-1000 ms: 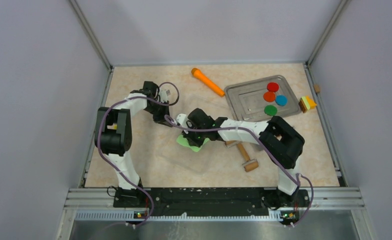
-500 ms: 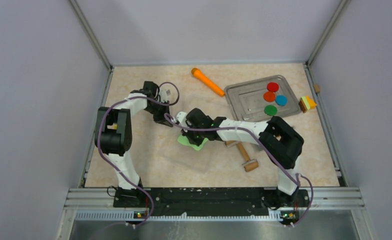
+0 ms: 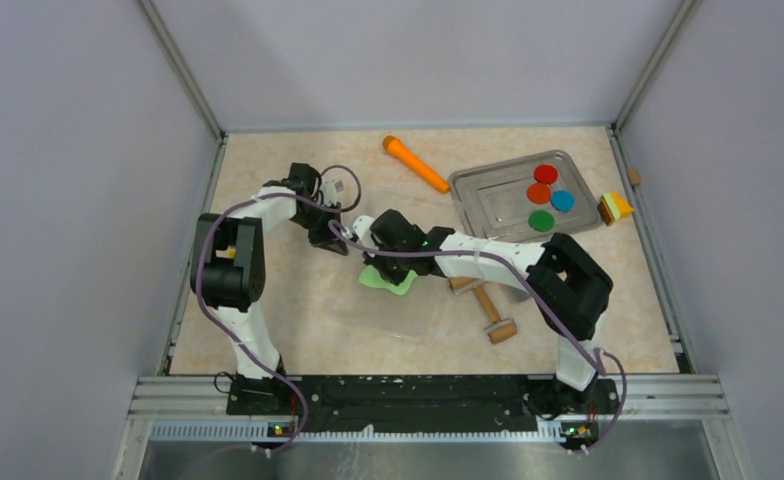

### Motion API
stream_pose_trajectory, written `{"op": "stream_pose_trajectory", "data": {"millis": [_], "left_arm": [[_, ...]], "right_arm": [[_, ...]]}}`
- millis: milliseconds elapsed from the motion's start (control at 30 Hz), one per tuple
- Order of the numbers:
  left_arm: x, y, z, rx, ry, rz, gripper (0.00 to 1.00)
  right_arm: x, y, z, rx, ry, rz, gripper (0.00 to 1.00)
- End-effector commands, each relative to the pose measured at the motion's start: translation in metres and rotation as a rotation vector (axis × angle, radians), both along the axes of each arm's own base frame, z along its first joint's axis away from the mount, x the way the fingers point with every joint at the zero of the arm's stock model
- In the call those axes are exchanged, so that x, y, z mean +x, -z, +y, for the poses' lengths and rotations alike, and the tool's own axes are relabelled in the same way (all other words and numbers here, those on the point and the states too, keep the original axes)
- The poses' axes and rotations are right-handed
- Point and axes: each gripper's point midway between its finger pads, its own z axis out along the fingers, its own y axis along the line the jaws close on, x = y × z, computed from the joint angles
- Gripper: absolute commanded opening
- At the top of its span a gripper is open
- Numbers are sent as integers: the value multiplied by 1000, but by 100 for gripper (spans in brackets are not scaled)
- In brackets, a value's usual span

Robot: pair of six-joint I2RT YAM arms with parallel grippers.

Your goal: Roll out the dumpling wrappers from the dough

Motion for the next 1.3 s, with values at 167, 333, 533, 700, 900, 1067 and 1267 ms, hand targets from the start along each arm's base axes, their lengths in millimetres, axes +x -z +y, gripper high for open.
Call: {"op": "stream_pose_trajectory", "data": {"millis": [167, 333, 533, 700, 900, 1067, 1267], "left_arm": [[-14, 13, 6, 61, 33, 36, 0], [-13, 7, 5, 58, 36, 22, 0], [-13, 3, 5, 52, 40, 10, 0], [-13, -1, 4, 44, 41, 1, 0], [-14, -3, 1, 25, 41, -5, 0], [-13, -5, -1, 10, 44, -6, 0], [-13, -5, -2, 6, 45, -6, 0]], "right_arm": [[7, -66, 10, 100, -44, -109, 0], [1, -77, 14, 120, -113, -119, 0], [-9, -85, 18, 151, -190, -113, 0], [-10, -82, 17, 143, -211, -114, 0], [-19, -78, 13, 110, -318, -126, 0], [-30, -54, 6, 36, -479, -129, 0], [-27, -38, 2, -24, -577, -170, 0]]}}
